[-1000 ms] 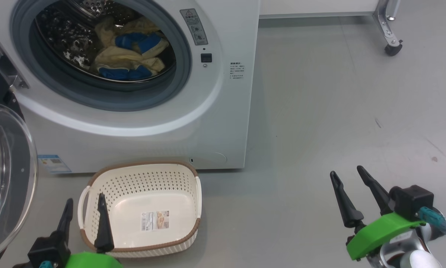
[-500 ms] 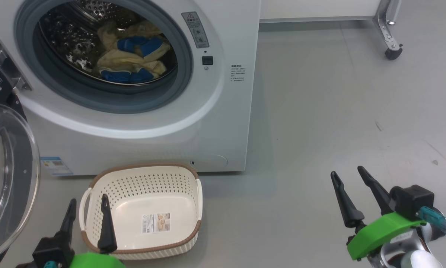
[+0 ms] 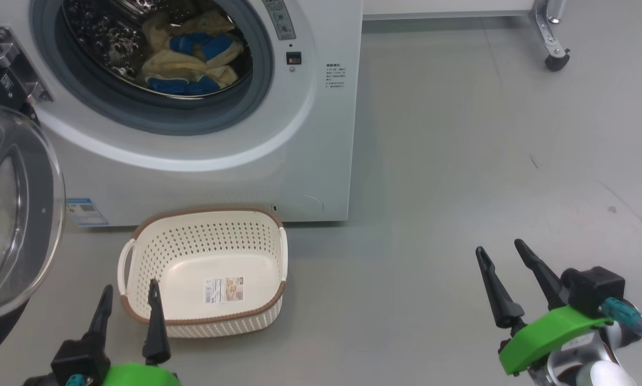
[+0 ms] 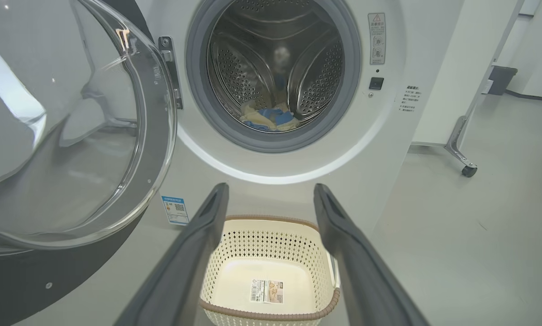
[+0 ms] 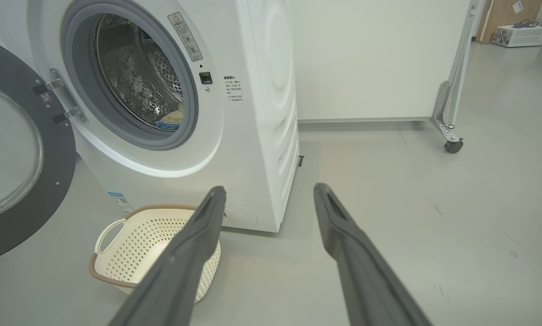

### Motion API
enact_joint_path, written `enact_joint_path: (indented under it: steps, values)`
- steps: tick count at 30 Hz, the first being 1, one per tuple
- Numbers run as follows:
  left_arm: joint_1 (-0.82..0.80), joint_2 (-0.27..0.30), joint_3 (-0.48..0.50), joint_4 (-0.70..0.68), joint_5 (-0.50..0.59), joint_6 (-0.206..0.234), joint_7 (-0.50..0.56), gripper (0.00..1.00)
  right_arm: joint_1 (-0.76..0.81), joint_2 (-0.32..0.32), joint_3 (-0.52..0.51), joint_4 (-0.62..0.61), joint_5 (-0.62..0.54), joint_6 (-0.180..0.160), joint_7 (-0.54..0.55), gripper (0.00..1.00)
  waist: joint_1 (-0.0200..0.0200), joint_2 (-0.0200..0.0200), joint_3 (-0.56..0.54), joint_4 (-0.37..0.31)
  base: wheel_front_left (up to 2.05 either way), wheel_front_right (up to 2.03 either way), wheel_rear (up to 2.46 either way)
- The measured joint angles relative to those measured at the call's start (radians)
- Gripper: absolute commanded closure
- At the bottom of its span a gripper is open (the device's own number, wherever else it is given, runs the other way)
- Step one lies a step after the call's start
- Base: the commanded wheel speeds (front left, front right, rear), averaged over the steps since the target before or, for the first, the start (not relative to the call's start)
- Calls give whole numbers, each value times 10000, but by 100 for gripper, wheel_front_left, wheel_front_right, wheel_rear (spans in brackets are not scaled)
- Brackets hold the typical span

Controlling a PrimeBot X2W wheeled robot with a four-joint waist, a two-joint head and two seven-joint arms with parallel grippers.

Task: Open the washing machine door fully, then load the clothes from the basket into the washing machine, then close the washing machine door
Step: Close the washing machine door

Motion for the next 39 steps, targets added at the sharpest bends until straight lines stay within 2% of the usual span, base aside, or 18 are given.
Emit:
enact_joint_path:
  steps: [9,20,28,39]
  values:
    - [-1,13,-2,-58,2,-71,0,0,13,2,-36,6,-81,0,0,0,0,0,1,51,-122,122,0]
    - [-4,15,-58,-125,12,-59,0,0,14,10,-132,15,-81,0,-2,0,0,0,-138,190,-12,12,0]
    - [-2,19,-75,-127,88,33,0,0,230,15,-280,10,-165,-2,-2,0,0,0,-236,493,0,0,0]
    - [0,21,-61,-146,75,121,0,0,252,21,-330,-96,-169,0,0,0,0,0,-240,1242,0,0,0]
